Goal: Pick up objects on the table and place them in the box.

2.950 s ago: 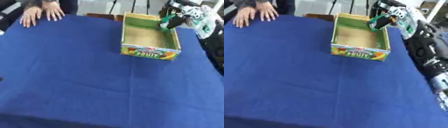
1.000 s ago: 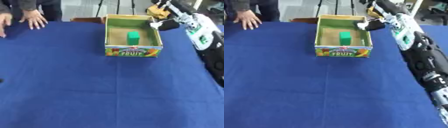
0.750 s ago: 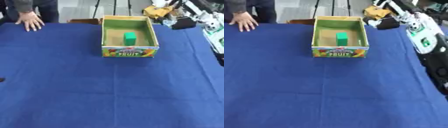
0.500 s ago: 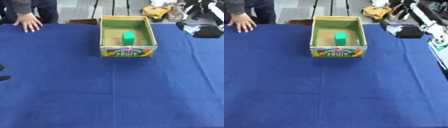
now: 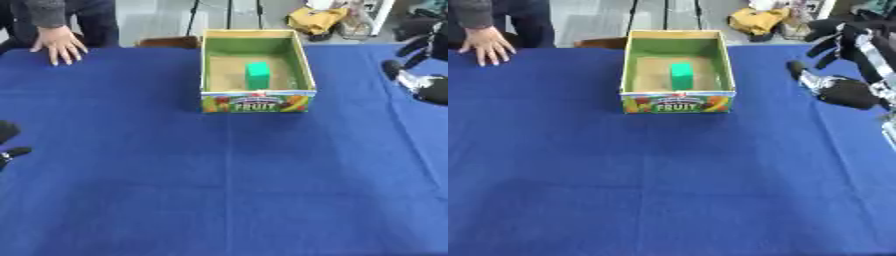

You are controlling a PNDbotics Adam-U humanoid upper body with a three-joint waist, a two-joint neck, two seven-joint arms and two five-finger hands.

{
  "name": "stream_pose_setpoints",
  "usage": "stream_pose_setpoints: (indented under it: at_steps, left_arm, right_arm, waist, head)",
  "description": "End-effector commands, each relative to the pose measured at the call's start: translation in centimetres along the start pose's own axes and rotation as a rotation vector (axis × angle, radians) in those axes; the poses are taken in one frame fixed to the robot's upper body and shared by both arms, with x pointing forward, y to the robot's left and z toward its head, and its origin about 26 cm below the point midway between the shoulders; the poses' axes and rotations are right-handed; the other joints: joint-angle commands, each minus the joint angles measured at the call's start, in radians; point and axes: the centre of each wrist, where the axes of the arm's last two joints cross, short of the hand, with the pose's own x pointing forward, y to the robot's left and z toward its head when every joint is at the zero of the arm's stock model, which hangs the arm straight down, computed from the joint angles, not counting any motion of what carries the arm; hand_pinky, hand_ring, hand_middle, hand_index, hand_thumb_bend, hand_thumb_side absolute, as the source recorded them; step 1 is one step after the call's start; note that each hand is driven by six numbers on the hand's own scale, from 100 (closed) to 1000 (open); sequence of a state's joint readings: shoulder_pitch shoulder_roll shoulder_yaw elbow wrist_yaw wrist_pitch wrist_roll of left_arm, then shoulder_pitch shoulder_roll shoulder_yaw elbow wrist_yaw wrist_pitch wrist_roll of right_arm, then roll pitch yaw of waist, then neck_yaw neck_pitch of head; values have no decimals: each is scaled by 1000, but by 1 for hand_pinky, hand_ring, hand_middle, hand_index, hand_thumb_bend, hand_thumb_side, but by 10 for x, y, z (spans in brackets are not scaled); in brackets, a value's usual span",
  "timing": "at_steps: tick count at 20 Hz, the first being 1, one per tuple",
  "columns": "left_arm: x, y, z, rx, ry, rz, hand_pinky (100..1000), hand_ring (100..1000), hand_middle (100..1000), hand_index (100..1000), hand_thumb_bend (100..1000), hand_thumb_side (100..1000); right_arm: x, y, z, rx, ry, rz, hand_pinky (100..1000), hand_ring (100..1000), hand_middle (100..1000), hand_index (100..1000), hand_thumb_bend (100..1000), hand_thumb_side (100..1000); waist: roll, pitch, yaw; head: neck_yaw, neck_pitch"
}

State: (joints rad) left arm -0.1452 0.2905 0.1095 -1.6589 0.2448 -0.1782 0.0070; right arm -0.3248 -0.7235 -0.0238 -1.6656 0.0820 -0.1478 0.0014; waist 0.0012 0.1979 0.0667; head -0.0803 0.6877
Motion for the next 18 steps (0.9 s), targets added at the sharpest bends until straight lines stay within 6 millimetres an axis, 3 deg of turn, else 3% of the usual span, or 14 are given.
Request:
stream_pose_setpoints:
  at_steps: [1,18]
  left_arm:
    - [6,4,-3,7,-23,-12,666,826,716,763,624,701]
    - [6,3,-3,7,-21,-10,667,828,717,761,621,702]
  right_arm:
    - [6,-9,1,-44,-16,1,530,648,700,867,381,466]
    - [-3,4,15,-65,35,-41,522,639,689,865,377,469]
  waist:
    - [1,-11,-5]
    - [9,-19,-9]
  head:
    - [6,9]
    - [0,18]
